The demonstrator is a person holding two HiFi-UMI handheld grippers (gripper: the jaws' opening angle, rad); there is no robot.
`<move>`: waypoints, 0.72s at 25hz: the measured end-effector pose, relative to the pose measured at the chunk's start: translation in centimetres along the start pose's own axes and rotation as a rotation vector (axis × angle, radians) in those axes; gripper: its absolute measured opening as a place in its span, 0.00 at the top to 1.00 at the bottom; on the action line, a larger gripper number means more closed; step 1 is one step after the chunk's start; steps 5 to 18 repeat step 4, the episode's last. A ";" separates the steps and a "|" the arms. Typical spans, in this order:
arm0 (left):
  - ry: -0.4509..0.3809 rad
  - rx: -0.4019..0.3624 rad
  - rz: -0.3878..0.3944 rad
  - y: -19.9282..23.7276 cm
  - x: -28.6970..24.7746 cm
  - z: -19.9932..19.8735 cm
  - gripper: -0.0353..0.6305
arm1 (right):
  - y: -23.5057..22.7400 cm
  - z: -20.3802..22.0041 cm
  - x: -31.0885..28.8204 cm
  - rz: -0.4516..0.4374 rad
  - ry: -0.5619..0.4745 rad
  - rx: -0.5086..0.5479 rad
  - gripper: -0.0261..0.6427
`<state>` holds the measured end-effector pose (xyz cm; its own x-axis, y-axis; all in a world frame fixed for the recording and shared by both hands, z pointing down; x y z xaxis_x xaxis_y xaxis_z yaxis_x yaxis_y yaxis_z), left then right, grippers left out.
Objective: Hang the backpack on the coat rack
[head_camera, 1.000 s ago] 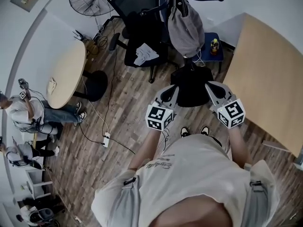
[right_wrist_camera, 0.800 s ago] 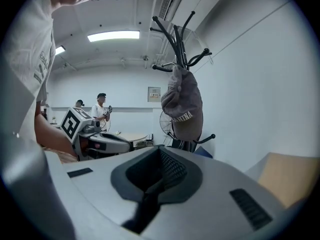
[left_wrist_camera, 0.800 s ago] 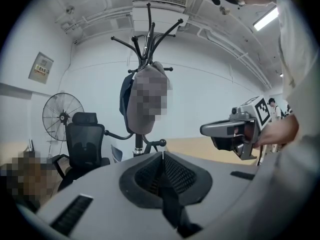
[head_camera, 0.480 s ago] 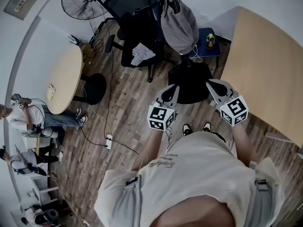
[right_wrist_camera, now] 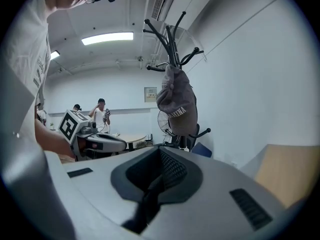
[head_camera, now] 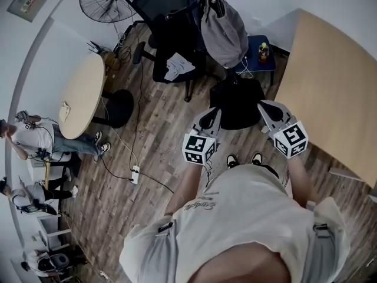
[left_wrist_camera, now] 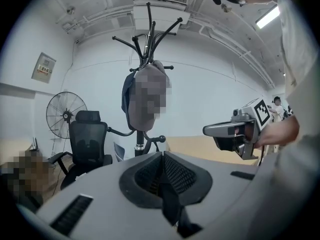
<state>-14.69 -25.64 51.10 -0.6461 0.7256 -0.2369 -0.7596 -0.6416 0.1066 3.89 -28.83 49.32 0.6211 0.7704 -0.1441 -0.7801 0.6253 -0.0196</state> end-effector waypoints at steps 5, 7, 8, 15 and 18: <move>-0.005 0.008 0.012 -0.5 -0.2 -0.4 0.92 | -0.4 -0.2 0.4 0.011 0.000 -0.011 0.97; -0.005 0.008 0.012 -0.5 -0.2 -0.4 0.92 | -0.4 -0.2 0.4 0.011 0.000 -0.011 0.97; -0.005 0.008 0.012 -0.5 -0.2 -0.4 0.92 | -0.4 -0.2 0.4 0.011 0.000 -0.011 0.97; -0.005 0.008 0.012 -0.5 -0.2 -0.4 0.92 | -0.4 -0.2 0.4 0.011 0.000 -0.011 0.97; -0.005 0.008 0.012 -0.5 -0.2 -0.4 0.92 | -0.4 -0.2 0.4 0.011 0.000 -0.011 0.97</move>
Point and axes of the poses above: the fingertips, and each gripper's own axes: x backward along the fingers, y to its left, z out of its underside, the point moved 4 cm from there along x, backward along the fingers, and after that the axes turned 14 degrees about z, right-handed, at the moved point
